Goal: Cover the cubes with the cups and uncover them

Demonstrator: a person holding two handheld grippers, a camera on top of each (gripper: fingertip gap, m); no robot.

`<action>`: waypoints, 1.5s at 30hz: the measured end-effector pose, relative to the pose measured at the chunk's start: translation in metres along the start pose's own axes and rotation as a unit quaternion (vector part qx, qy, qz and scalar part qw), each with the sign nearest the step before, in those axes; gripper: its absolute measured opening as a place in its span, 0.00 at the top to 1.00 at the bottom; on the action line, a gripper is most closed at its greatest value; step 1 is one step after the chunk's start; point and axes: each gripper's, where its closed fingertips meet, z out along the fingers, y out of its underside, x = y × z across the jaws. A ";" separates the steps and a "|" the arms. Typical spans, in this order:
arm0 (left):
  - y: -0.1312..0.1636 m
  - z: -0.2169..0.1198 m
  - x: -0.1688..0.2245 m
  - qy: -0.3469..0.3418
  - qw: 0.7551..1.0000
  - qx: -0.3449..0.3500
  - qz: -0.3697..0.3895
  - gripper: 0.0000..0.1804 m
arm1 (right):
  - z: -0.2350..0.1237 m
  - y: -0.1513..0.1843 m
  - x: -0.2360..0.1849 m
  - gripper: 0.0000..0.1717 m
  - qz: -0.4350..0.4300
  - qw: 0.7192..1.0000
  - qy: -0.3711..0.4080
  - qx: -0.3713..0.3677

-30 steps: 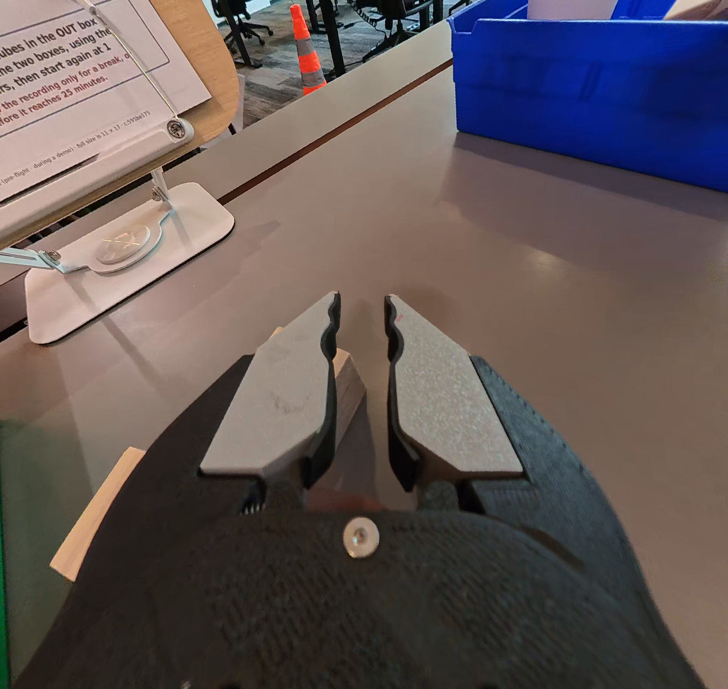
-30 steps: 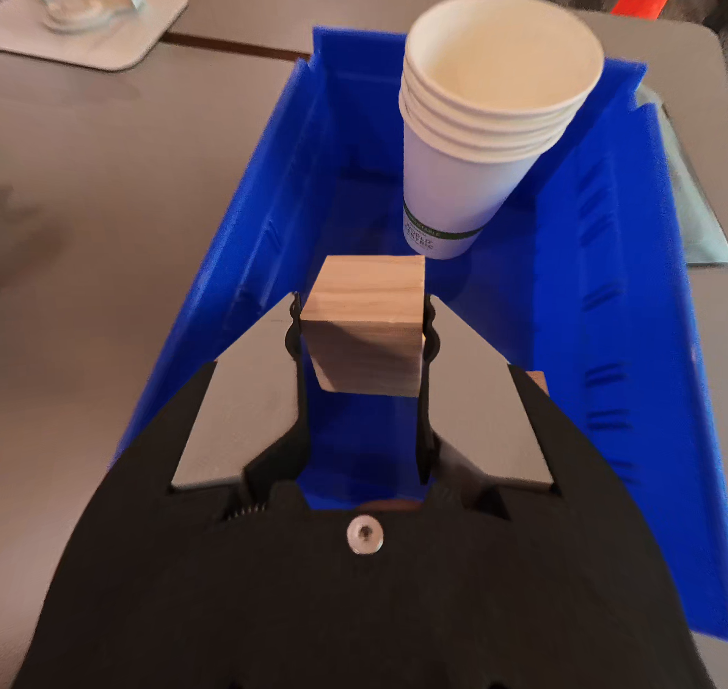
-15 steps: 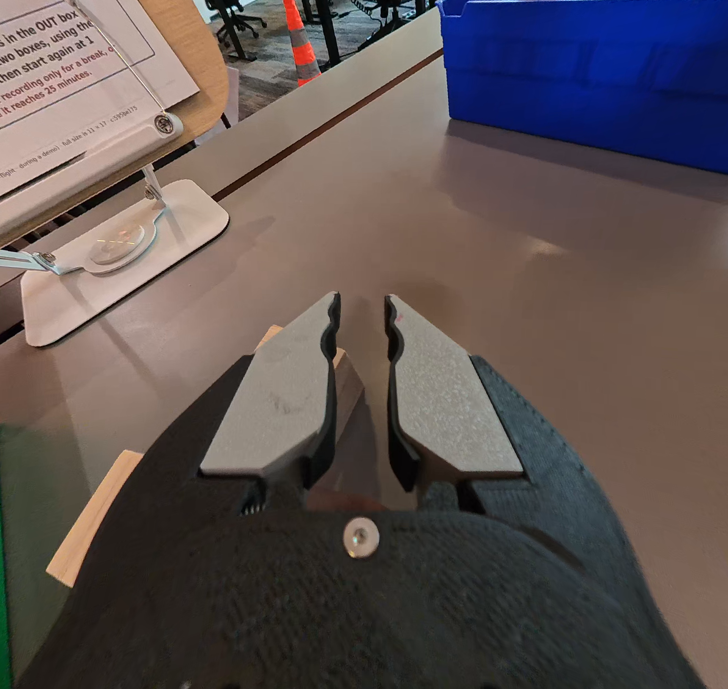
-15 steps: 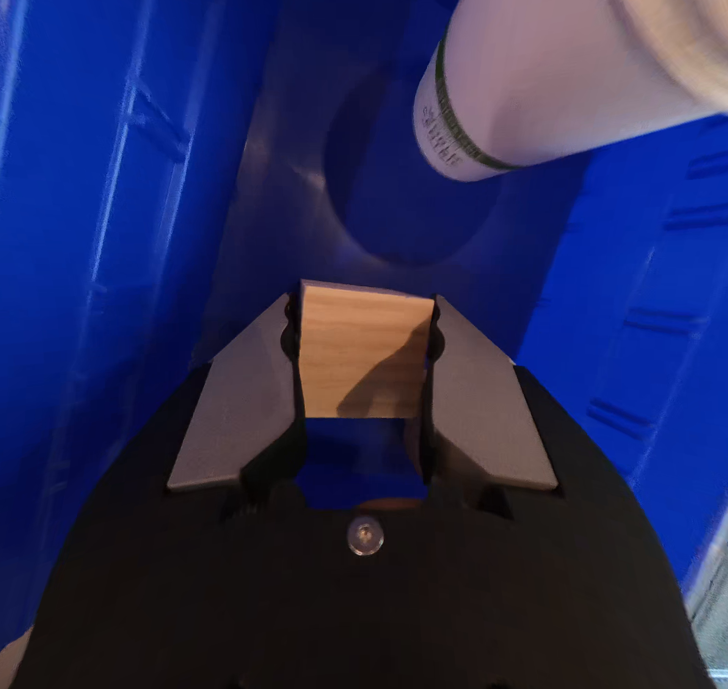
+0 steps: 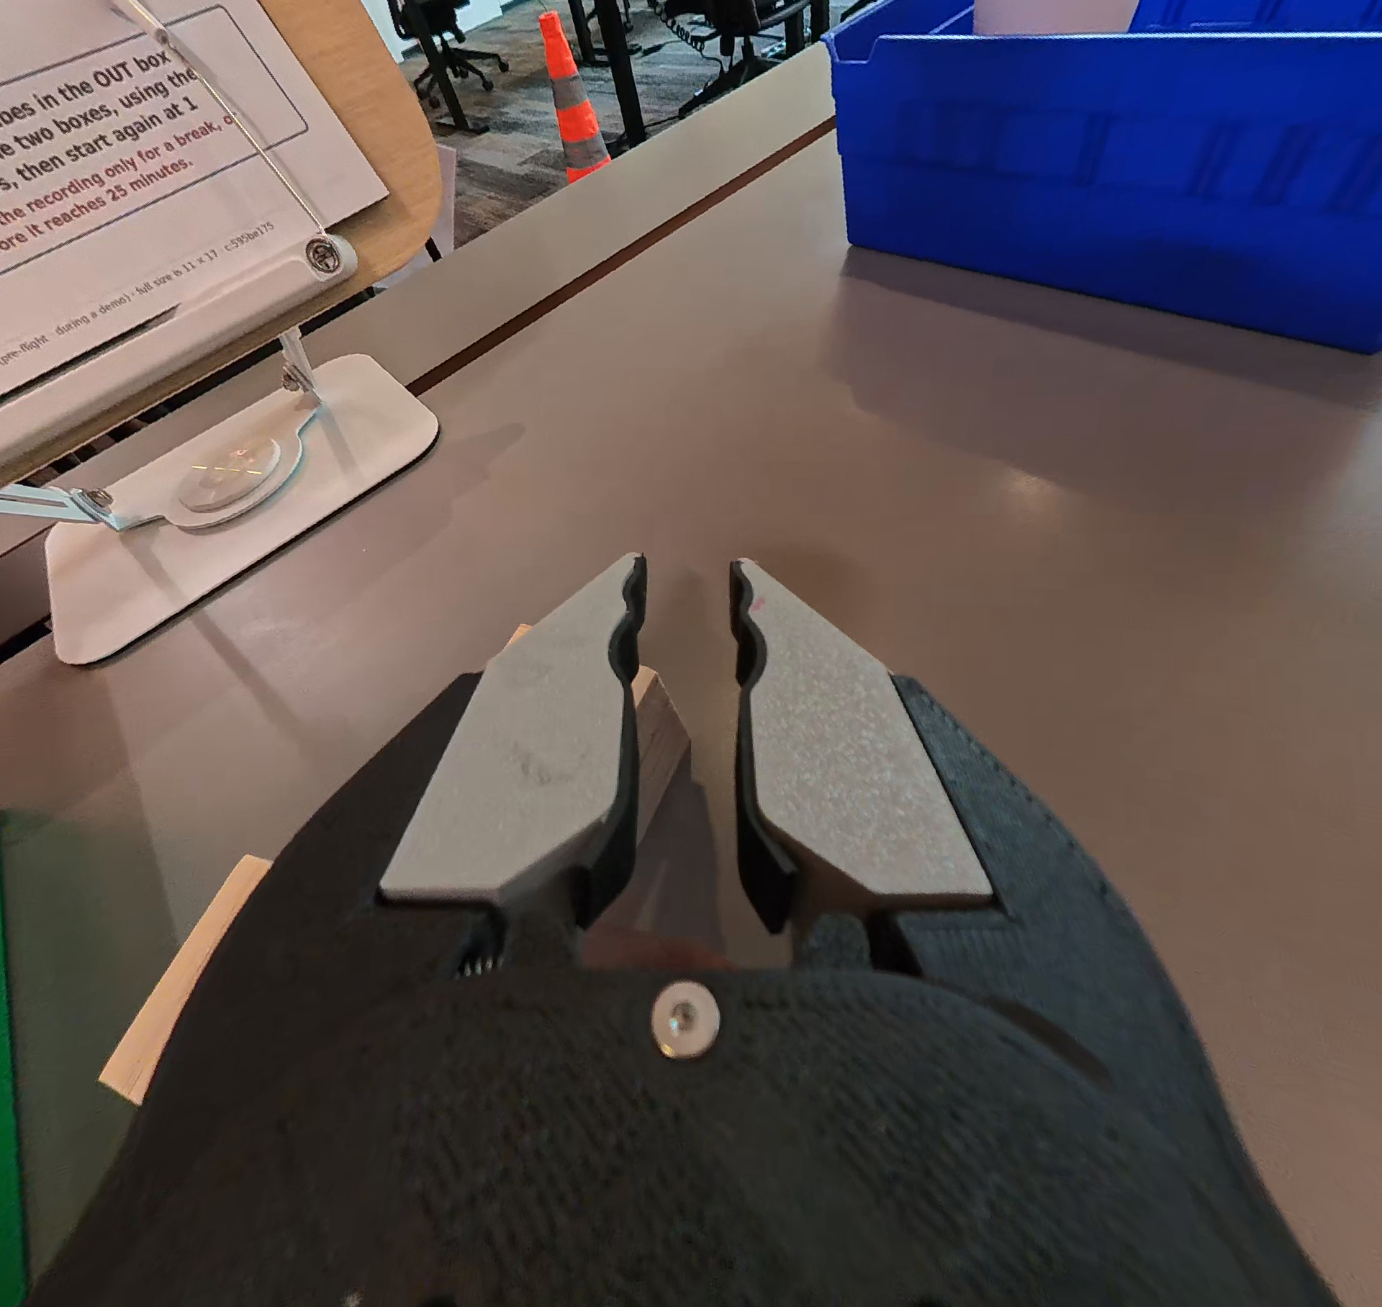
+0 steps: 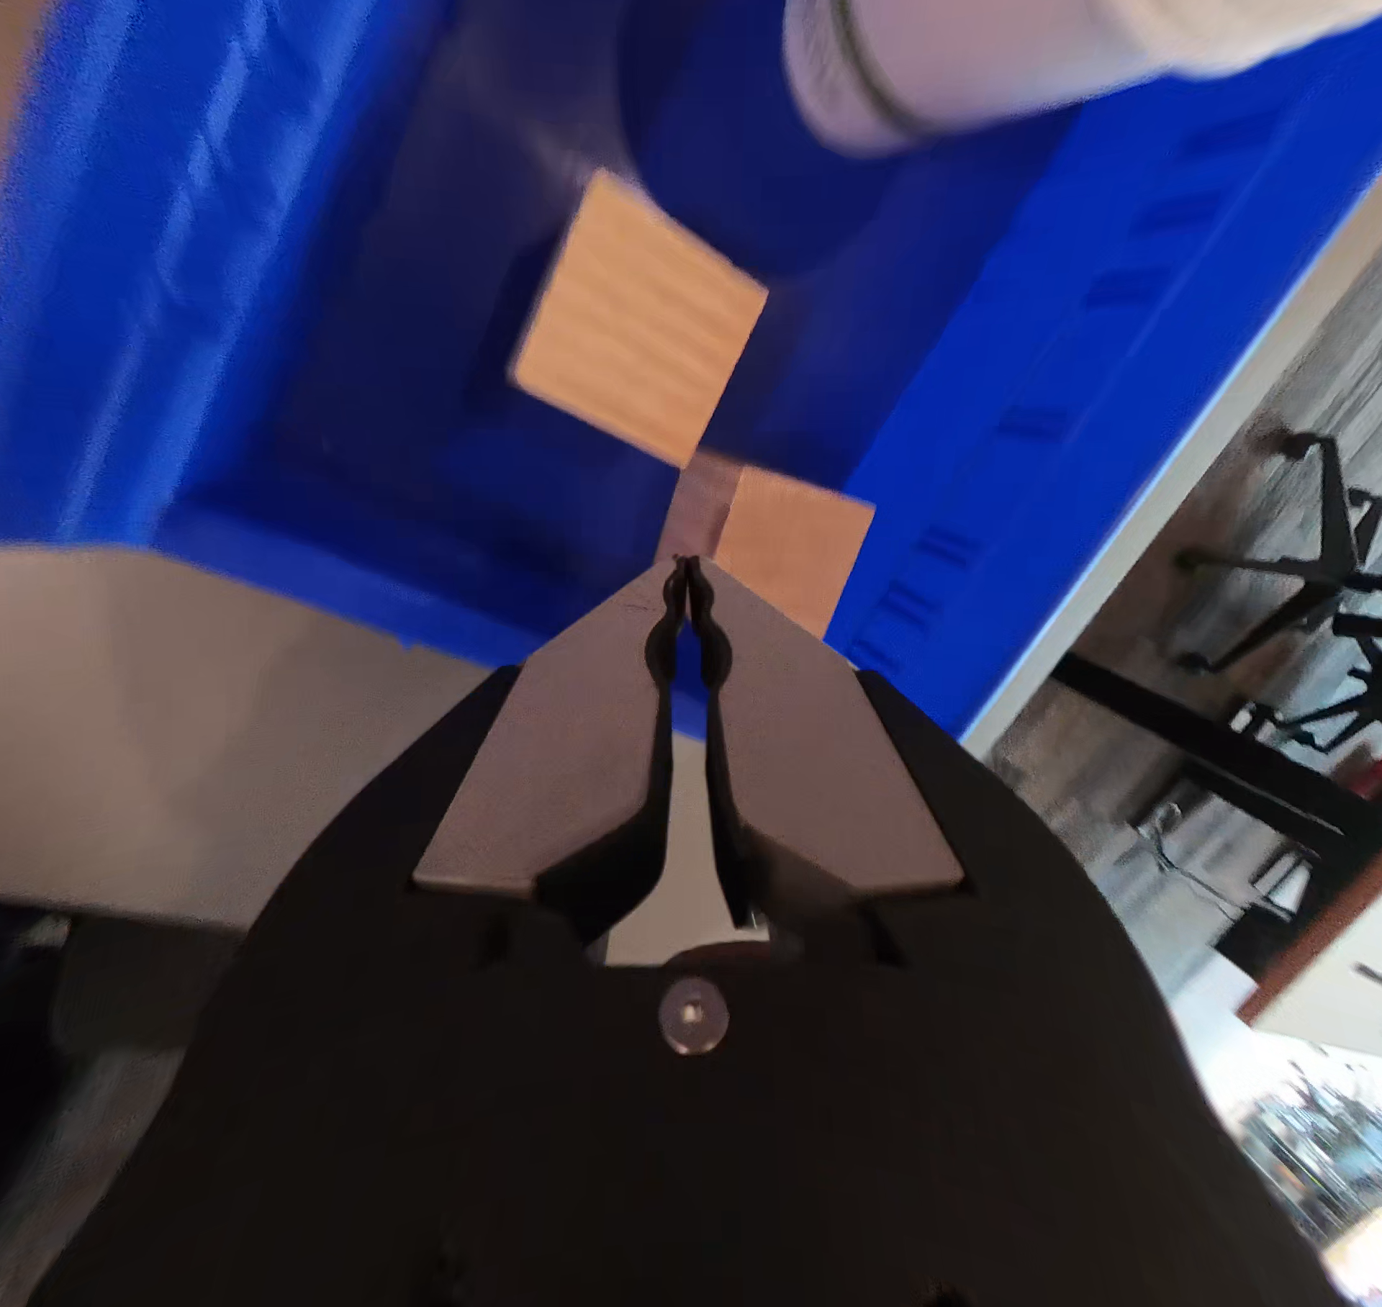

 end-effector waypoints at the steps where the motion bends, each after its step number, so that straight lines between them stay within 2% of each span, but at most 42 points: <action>1: 0.000 0.000 0.000 0.000 1.000 -0.001 0.000 0.89 | 0.001 0.013 -0.001 1.00 -0.014 0.999 -0.004 -0.034; 4: 0.002 0.001 0.000 -0.001 1.000 -0.004 0.003 0.89 | 0.000 0.039 0.002 1.00 -0.045 0.993 -0.001 -0.109; 10: 0.006 0.003 0.002 0.001 1.000 -0.013 0.010 0.89 | 0.019 0.062 0.006 1.00 -0.039 0.978 0.004 -0.203; 13: 0.007 0.004 0.003 -0.001 1.000 -0.016 0.017 0.89 | 0.034 0.044 0.013 1.00 -0.003 0.987 0.013 -0.163; 16: 0.008 0.004 0.002 0.000 1.000 -0.016 0.014 0.89 | 0.032 -0.005 0.014 1.00 0.099 0.994 -0.034 -0.011; 18: 0.008 0.004 0.002 0.000 1.000 -0.017 0.013 0.89 | 0.025 -0.012 0.025 1.00 0.122 0.992 -0.024 0.019; 20: 0.008 0.004 0.003 0.001 1.000 -0.017 0.014 0.89 | 0.022 -0.010 0.027 1.00 0.106 0.994 -0.007 0.015; 27: 0.009 0.005 0.004 0.001 1.000 -0.019 0.019 0.88 | 0.029 0.009 -0.042 1.00 0.021 0.991 -0.098 -0.088; 29: 0.009 0.005 0.004 0.001 1.000 -0.020 0.018 0.89 | 0.041 0.004 -0.040 1.00 0.021 0.992 -0.077 -0.095; 31: 0.010 0.005 0.004 0.001 1.000 -0.021 0.019 0.89 | 0.050 -0.021 -0.021 1.00 0.072 0.996 -0.033 -0.034; 33: 0.010 0.005 0.003 0.000 1.000 -0.020 0.018 0.89 | 0.046 -0.043 -0.016 1.00 0.119 0.991 -0.043 0.034; 35: 0.009 0.004 0.002 0.000 1.000 -0.018 0.014 0.89 | 0.034 -0.047 -0.024 1.00 0.111 0.990 -0.071 0.053; 37: 0.007 0.003 0.000 -0.003 1.000 -0.014 0.008 0.89 | 0.017 -0.051 -0.021 1.00 0.097 0.991 -0.049 0.078; 39: 0.001 0.000 -0.005 -0.016 1.000 -0.001 0.002 0.88 | -0.013 -0.066 -0.023 0.99 0.100 0.983 -0.037 0.146; 41: -0.010 -0.007 -0.015 -0.037 0.999 0.028 -0.007 0.89 | -0.057 -0.093 -0.041 0.96 0.093 0.961 -0.056 0.255; 44: -0.031 -0.025 -0.038 -0.079 0.992 0.089 -0.030 0.91 | -0.128 -0.132 -0.085 0.92 0.046 0.902 -0.078 0.423; 45: -0.035 -0.031 -0.046 -0.089 0.989 0.106 -0.042 0.92 | -0.143 -0.140 -0.108 0.95 0.019 0.883 -0.095 0.460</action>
